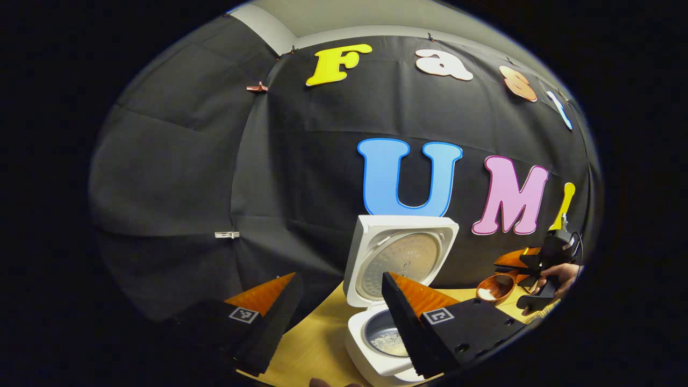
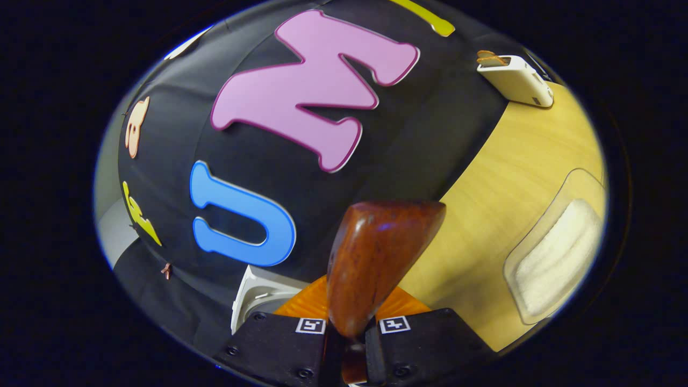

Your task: Close the left gripper, press the button to open the rice cooker; take a wooden spoon from the chopstick holder with the right hand, scoop a spoonful of rice and pour it into the rice cooker, then put the wooden spoon back into the chopstick holder.

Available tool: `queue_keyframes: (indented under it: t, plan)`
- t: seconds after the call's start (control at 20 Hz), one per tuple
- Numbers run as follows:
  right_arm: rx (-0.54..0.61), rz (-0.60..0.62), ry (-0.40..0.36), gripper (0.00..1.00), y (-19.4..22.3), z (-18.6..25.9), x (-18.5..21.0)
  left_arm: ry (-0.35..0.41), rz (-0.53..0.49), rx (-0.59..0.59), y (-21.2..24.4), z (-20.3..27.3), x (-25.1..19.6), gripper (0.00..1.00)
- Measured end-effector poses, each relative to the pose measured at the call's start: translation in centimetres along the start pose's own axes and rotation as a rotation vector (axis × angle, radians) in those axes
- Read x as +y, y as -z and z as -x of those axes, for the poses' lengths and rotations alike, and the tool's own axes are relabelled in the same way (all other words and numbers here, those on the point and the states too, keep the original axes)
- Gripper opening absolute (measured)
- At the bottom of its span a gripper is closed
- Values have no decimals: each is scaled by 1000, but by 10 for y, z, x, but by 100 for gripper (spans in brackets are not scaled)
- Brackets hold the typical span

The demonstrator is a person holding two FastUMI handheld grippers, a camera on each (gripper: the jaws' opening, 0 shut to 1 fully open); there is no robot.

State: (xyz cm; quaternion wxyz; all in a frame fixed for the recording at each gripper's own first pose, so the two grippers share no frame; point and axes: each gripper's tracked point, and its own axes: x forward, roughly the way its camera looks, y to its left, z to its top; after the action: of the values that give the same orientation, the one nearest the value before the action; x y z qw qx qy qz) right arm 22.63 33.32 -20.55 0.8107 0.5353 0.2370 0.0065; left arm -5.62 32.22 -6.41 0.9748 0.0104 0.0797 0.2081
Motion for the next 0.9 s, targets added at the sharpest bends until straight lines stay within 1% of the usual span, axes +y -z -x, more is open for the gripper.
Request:
queue_keyframes:
  t: [0.1,0.2,0.25,0.3,0.45,0.6,0.75,0.9]
  plan:
    - [26,46,-5,22,20,-10,9,-10,11,5,2,2,3,95]
    - [39,119,-12,22,35,-19,17,-19,21,7,4,5,8,94]
    - [42,161,-14,22,41,-23,19,-24,23,9,6,5,11,90]
    - [40,208,-16,22,46,-26,21,-29,24,10,6,6,14,95]
    - [37,355,-41,21,59,-28,31,-41,15,12,8,9,20,95]
    - [31,526,-95,22,69,-32,49,-53,22,21,11,9,25,95]
    - [35,646,-128,21,81,-34,58,-50,24,30,15,10,24,95]
    - [51,806,-155,21,98,-38,62,-37,17,35,18,10,20,95]
